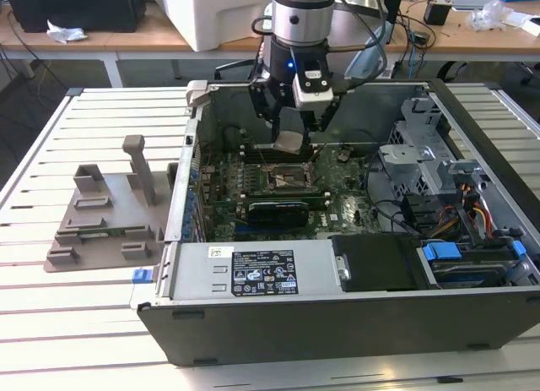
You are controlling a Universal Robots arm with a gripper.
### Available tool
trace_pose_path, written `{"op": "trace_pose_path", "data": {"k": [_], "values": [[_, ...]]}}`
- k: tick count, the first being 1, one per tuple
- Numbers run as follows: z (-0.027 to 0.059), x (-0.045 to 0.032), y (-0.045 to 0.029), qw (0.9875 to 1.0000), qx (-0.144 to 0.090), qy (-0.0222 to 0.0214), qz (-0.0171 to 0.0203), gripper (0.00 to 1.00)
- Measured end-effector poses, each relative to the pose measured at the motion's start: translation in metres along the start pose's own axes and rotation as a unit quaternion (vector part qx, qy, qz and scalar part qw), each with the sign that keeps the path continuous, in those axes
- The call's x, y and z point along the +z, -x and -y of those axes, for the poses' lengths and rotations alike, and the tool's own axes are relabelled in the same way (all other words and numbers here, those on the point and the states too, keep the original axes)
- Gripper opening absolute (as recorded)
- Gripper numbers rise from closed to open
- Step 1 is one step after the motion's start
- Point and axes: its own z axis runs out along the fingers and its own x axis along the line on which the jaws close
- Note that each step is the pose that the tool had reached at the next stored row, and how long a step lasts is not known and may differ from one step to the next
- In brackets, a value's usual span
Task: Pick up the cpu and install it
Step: 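Place the cpu into insertion slot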
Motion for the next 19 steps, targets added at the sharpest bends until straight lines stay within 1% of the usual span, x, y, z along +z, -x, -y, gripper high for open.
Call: {"op": "trace_pose_path", "data": {"k": [1, 2, 3, 4, 5, 6, 8, 9, 10, 11, 13, 14, 15, 17, 18, 19], "values": [[0.0, 0.0001, 0.0, 0.9999, 0.014, 0.0002, 0.0001, 0.55], [0.0, 0.0001, 0.0, 0.9991, 0.043, 0.0005, 0.0002, 0.55], [0.0, 0.0002, 0.0, 0.9983, 0.059, 0.0008, 0.0003, 0.55], [0.0, 0.0002, 0.0, 0.9971, 0.076, 0.001, 0.0003, 0.55], [0.0, 0.0002, 0.0, 0.9965, 0.084, 0.0011, 0.0004, 0.55], [0.0, 0.0003, 0.0, 0.9951, 0.099, 0.0013, 0.0004, 0.55], [0.0, 0.0003, 0.0, 0.9935, 0.114, 0.0015, 0.0005, 0.55], [0.0, 0.0004, 0.0, 0.9918, 0.128, 0.0016, 0.0005, 0.55], [0.0, 0.0004, 0.0, 0.9905, 0.138, 0.0018, 0.0006, 0.55], [0.0, 0.0004, 0.0, 0.9894, 0.145, 0.0019, 0.0006, 0.55], [0.0, 0.0005, 0.0, 0.9866, 0.163, 0.0021, 0.0007, 0.55], [0.0, 0.0005, 0.0, 0.9858, 0.168, 0.0021, 0.0007, 0.55], [0.0, 0.0006, 0.0, 0.9833, 0.182, 0.0023, 0.0008, 0.55], [0.0, 0.0007, 0.0, 0.9777, 0.21, 0.0027, 0.0009, 0.55], [0.0, 0.0008, 0.0, 0.9739, 0.227, 0.0029, 0.001, 0.55], [0.0, 0.0009, 0.0, 0.9713, 0.238, 0.003, 0.001, 0.55]]}}
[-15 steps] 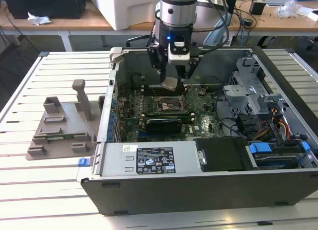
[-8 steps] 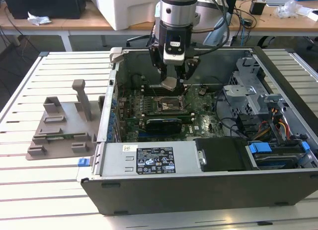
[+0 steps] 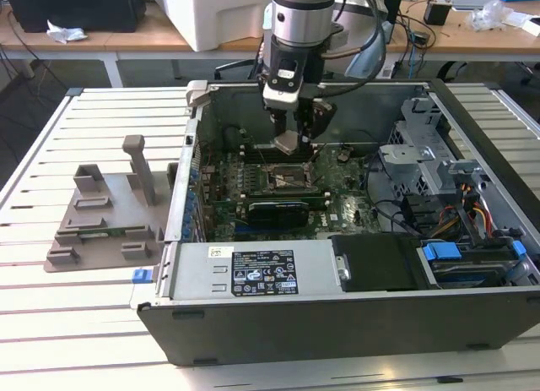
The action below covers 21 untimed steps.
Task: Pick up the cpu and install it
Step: 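Place the cpu into insertion slot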
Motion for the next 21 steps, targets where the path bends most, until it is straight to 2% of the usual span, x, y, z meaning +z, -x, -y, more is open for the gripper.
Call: {"op": "trace_pose_path", "data": {"k": [5, 7, 11, 13, 19, 21], "values": [[0.0, 0.0002, 0.0, 0.9991, 0.042, 0.0005, 0.0002, 0.55], [0.0, 0.0003, 0.0, 0.9976, 0.07, 0.0009, 0.0003, 0.55], [0.0, 0.0005, 0.0, 0.9943, 0.107, 0.0014, 0.0005, 0.55], [0.0, 0.0006, 0.0, 0.9918, 0.128, 0.0016, 0.0006, 0.55], [0.0, 0.0009, 0.0, 0.9813, 0.192, 0.0025, 0.0008, 0.55], [0.0, 0.001, 0.0, 0.9788, 0.205, 0.0026, 0.0009, 0.55]]}}
